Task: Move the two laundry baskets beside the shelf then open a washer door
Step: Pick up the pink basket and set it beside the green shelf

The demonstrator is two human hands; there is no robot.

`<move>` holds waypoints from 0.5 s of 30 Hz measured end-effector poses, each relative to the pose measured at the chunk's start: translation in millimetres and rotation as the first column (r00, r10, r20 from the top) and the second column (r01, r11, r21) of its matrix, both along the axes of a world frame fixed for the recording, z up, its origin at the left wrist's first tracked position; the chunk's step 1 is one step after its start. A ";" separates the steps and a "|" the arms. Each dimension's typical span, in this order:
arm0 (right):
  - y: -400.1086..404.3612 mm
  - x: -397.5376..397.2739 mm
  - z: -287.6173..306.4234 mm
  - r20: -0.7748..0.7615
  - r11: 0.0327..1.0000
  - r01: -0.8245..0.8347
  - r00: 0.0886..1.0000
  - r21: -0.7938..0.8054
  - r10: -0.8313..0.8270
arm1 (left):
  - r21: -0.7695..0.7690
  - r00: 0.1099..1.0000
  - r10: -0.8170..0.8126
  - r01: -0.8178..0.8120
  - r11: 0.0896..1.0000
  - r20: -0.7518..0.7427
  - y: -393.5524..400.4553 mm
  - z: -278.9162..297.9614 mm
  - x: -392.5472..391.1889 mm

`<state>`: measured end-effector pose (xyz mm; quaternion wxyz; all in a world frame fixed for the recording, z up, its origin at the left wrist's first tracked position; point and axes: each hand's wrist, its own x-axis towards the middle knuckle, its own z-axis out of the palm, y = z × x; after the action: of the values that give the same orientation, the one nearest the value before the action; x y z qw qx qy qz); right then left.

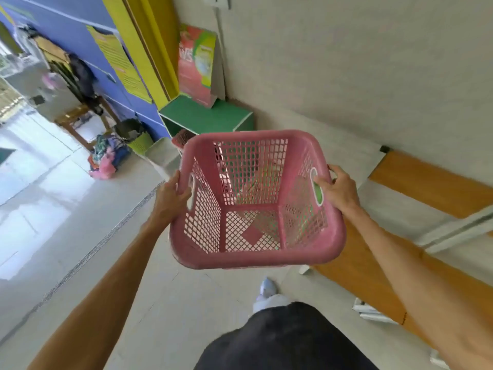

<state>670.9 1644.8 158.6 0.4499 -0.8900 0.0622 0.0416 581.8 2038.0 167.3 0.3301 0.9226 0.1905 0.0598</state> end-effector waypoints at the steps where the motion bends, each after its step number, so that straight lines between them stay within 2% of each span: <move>1: -4.0 11.8 -2.1 -0.017 1.000 0.027 0.999 -0.009 -0.027 | -0.001 0.999 -0.034 0.034 0.999 -0.015 -0.9 -3.7 22.8; 7: -19.9 58.1 -13.6 -0.159 0.979 0.198 0.966 -0.043 -0.203 | -0.042 0.972 -0.209 0.206 0.978 -0.103 4.2 -29.3 140.7; 10: -20.9 65.9 -19.4 -0.193 0.951 0.303 0.932 -0.055 -0.308 | -0.081 0.933 -0.329 0.321 0.944 -0.147 10.8 -49.8 201.9; 15: -15.2 72.4 -34.8 -0.202 0.864 0.494 0.841 -0.093 -0.502 | -0.105 0.850 -0.494 0.482 0.870 -0.183 -9.6 -50.2 273.5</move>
<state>743.2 1629.6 123.8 0.4191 -0.8411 0.3413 0.0200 855.3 2028.4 117.1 0.3383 0.9324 -0.0156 -0.1258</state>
